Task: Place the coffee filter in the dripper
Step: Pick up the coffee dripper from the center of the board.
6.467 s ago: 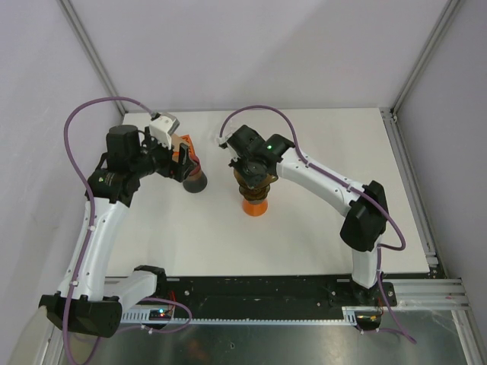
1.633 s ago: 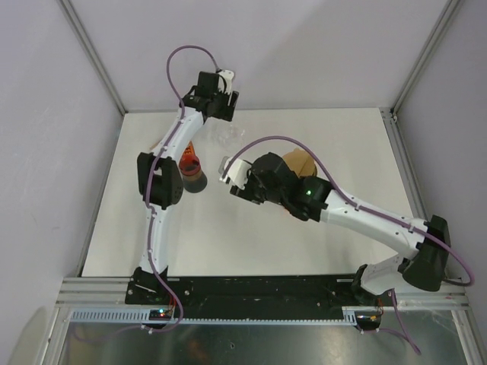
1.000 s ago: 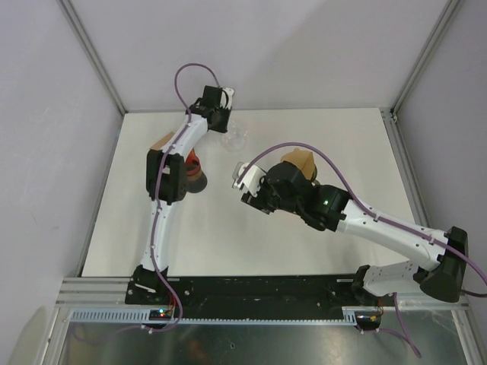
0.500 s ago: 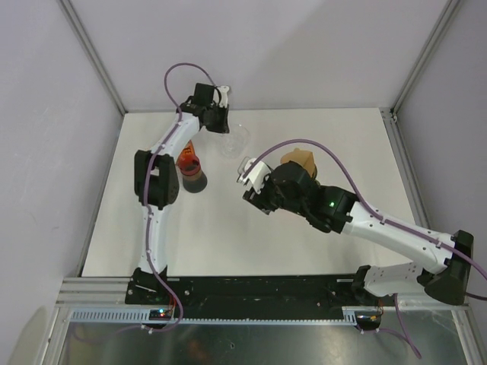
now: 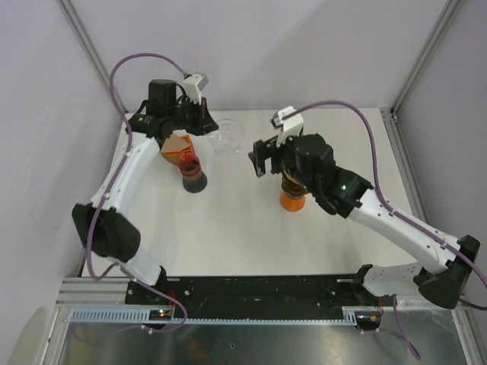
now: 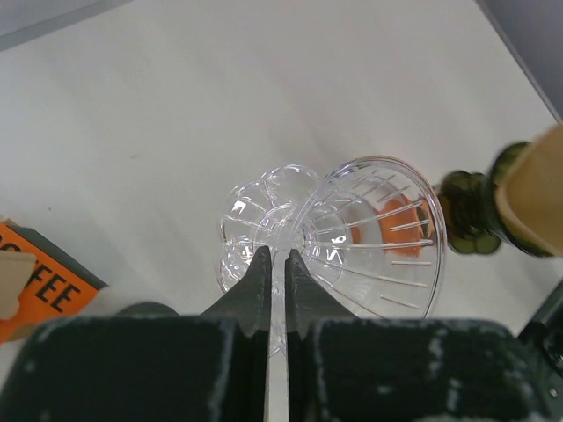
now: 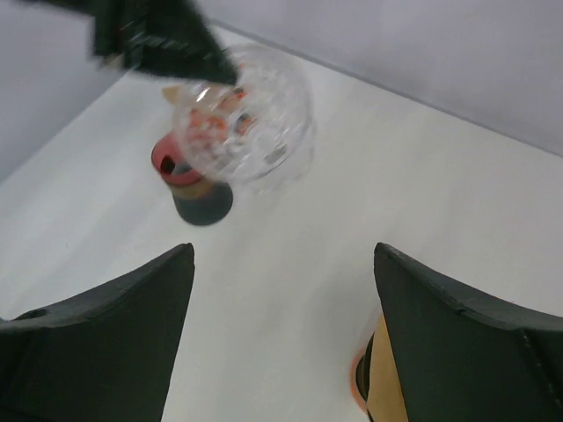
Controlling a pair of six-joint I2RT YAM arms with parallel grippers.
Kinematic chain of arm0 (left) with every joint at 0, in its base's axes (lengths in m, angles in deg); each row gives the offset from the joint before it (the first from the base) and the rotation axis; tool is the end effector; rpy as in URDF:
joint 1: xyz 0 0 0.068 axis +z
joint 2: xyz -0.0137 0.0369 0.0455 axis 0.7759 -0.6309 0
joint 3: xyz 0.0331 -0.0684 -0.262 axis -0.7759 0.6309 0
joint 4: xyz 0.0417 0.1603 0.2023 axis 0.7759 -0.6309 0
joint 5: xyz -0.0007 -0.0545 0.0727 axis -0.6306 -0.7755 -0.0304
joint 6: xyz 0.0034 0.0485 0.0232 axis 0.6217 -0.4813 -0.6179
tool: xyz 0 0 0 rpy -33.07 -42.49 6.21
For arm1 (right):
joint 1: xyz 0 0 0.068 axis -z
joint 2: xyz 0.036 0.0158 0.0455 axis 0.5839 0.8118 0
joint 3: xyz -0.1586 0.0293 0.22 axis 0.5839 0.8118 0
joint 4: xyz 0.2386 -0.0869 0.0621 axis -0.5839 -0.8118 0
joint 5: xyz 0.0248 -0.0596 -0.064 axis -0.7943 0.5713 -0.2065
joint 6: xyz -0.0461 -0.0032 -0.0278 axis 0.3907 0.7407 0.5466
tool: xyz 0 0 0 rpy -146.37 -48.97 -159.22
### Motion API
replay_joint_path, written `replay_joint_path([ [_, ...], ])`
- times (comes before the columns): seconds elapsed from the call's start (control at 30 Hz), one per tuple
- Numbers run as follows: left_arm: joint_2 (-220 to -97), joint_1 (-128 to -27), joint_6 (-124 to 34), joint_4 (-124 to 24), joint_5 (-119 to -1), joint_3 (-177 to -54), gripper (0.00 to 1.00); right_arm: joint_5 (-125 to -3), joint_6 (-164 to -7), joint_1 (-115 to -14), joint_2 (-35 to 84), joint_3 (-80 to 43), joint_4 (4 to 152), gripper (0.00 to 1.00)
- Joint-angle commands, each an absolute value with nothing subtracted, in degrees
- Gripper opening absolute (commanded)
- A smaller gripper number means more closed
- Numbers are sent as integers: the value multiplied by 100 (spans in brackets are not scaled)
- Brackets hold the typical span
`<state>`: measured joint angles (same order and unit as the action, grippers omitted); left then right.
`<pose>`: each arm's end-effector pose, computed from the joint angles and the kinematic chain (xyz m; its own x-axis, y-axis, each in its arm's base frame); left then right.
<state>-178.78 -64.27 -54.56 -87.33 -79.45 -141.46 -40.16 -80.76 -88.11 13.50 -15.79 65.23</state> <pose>0.3636 -0.1035 0.3884 -0.5529 0.0928 -0.8281 0.5610 0.7763 -0.2875 0.1773 0.2139 0.4135 -0.1350 -0.1142 -0.9842 -0.5930 0.8051 -0.0120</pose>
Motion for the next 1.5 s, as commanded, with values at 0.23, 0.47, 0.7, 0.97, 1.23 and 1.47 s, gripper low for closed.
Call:
replay_joint_path([
  [0.23,-16241,-6634,-5833,-8858,-8319,-13046,0,-4210,-8752,-8637,2930,-3459,5877,75],
  [0.47,-15842,-6644,-6002,-8999,-8575,-12939,0,-4092,-8503,-8674,3559,-3922,5381,59],
  [0.7,-15569,-6649,-6216,-9241,-8817,-12590,0,-4804,-7991,-8670,3737,-3880,5496,13],
  [0.97,-15497,-6557,-6681,-9507,-8436,-12865,58,-5141,-8251,-8426,3317,-3580,5557,0],
  [1.23,-15412,-5967,-7137,-9718,-7544,-13058,94,-5433,-8301,-8155,2376,-2981,5699,0],
  [1.47,-15854,-5919,-7554,-9676,-7230,-12375,76,-5524,-8459,-8108,1474,-2744,5675,0],
])
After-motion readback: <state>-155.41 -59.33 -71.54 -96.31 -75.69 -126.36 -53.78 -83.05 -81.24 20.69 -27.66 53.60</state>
